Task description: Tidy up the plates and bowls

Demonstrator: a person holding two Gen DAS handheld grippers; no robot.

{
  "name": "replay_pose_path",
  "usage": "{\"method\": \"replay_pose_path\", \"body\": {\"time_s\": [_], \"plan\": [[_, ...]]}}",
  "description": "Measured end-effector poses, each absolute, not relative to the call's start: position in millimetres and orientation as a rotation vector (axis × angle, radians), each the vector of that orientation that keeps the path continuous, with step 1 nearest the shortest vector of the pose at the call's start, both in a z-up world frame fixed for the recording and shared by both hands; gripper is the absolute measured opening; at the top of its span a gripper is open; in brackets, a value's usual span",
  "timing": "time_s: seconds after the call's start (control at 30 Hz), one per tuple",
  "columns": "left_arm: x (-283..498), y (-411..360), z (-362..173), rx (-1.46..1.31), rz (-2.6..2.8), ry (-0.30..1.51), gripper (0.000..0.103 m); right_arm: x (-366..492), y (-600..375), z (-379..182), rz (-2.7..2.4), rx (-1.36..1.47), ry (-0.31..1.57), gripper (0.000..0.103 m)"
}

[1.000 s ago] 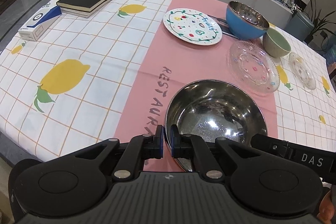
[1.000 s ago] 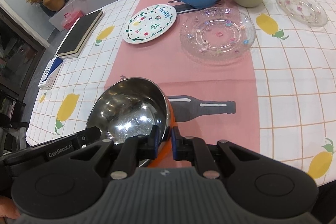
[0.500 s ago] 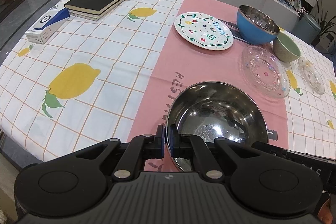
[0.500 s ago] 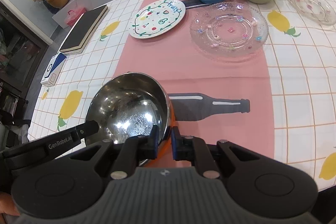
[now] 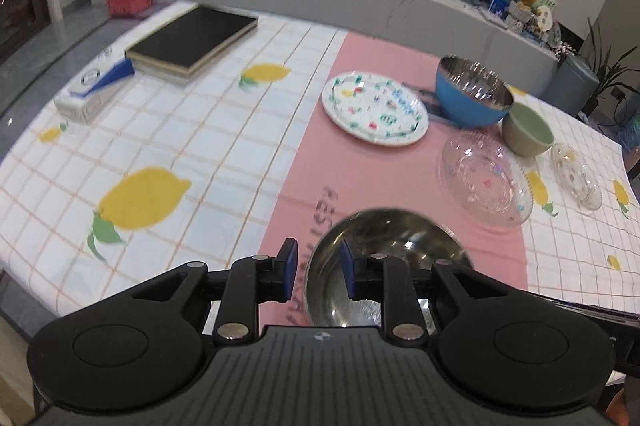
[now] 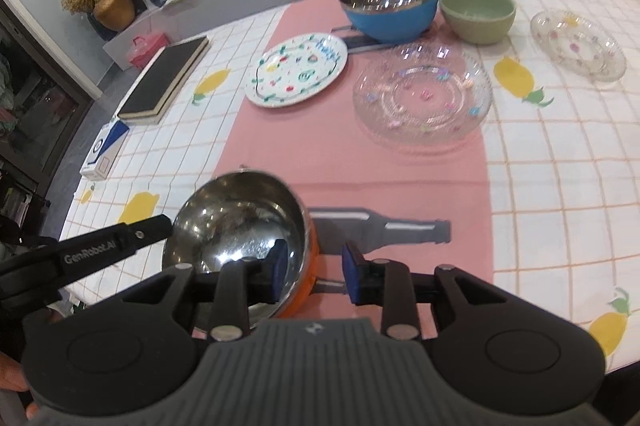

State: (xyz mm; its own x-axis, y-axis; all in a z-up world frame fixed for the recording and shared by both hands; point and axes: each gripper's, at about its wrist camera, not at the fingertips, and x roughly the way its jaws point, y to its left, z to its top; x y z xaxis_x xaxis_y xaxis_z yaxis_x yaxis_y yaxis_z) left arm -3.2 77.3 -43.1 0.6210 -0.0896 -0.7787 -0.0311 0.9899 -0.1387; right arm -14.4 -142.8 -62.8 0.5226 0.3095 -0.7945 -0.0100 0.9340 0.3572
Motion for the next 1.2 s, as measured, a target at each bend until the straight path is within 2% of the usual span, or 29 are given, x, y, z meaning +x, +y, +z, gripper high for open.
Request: {"method": "replay_pose_path", "body": {"time_s": [0.1,0.17,0.3,0.4,0.57,0.93,1.2], "plan": [[-3.0,69.7,-32.1,-0.121,-0.051,0.873,0.027,-15.4,-151.8,-54.3,0.181,0.327,0.973,0.034],[-3.1,63.2,-24.7,-0.106,-0.069,0.852,0.028,-15.9,-158.1,-49.1,0.158,0.32,0.95,0.04],[-1.2,47.2,-12.2,-0.079,-0.114,0.819,0.034,-13.8,-171.4,-42.1,0.124,0.299,0.914,0.041],[3.7,34.8,-5.6,-0.072,-0.152,0.809,0.039,-11.7,-182.7,-37.7,0.102,0.29,0.889,0.045],[17.3,13.5,3.4,-0.04,-0.197,0.799,0.043,-6.7,-203.8,-28.5,0.073,0.271,0.841,0.049],[65.1,-31.9,25.7,-0.013,-0.282,0.796,0.046,35.3,-247.9,-18.7,0.018,0.26,0.804,0.049],[114.0,-55.7,21.9,-0.016,-0.322,0.835,0.046,85.3,-270.6,-22.2,-0.013,0.269,0.812,0.049]]}}
